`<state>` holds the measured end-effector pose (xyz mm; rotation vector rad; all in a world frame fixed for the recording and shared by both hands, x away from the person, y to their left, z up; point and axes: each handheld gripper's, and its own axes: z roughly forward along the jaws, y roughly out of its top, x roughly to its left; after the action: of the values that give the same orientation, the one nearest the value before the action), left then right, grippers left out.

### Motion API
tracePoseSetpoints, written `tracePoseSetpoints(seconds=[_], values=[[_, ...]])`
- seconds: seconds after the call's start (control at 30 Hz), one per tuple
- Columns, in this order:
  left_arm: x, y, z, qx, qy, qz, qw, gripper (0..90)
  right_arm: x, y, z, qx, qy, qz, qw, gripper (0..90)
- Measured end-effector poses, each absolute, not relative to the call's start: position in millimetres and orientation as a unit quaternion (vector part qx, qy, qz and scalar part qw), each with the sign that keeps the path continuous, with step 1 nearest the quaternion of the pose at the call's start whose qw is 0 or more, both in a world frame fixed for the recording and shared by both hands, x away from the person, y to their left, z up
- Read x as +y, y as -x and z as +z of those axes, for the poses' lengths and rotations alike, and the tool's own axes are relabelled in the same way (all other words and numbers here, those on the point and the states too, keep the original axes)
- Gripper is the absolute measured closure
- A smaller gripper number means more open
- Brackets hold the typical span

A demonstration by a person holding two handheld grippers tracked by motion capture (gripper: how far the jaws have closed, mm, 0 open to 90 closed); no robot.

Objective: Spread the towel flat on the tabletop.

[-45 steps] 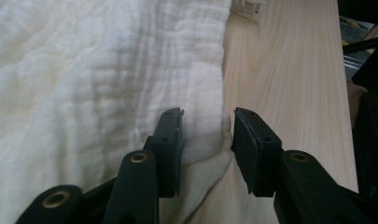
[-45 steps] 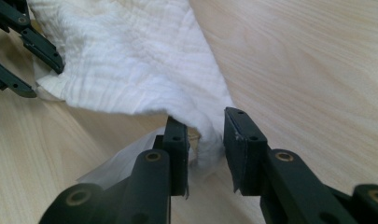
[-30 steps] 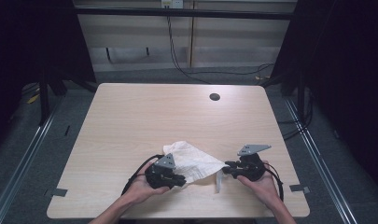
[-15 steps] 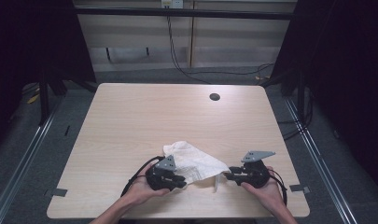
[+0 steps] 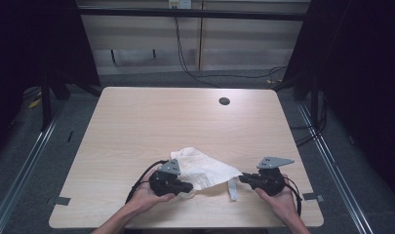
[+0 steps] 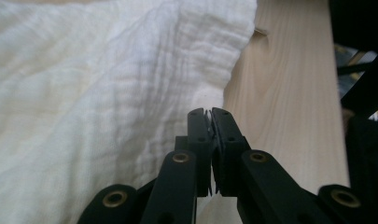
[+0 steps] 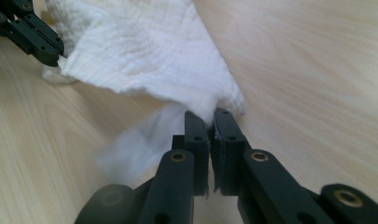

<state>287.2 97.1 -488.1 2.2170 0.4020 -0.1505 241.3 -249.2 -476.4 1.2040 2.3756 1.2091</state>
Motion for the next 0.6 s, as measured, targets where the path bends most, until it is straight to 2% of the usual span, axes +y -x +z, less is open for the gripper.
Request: tracePoseSetpoints(seconds=[0.23,0.6], values=[[115,-295,-464,0.179,-0.861,-0.048,0.473,87.6,-250,-244,-456,0.805,-0.393,0.429,0.114,86.9],[149,-315,-425,0.205,-0.819,-0.021,0.536,87.7,-246,-272,-421,0.799,-0.367,0.469,0.08,87.1]])
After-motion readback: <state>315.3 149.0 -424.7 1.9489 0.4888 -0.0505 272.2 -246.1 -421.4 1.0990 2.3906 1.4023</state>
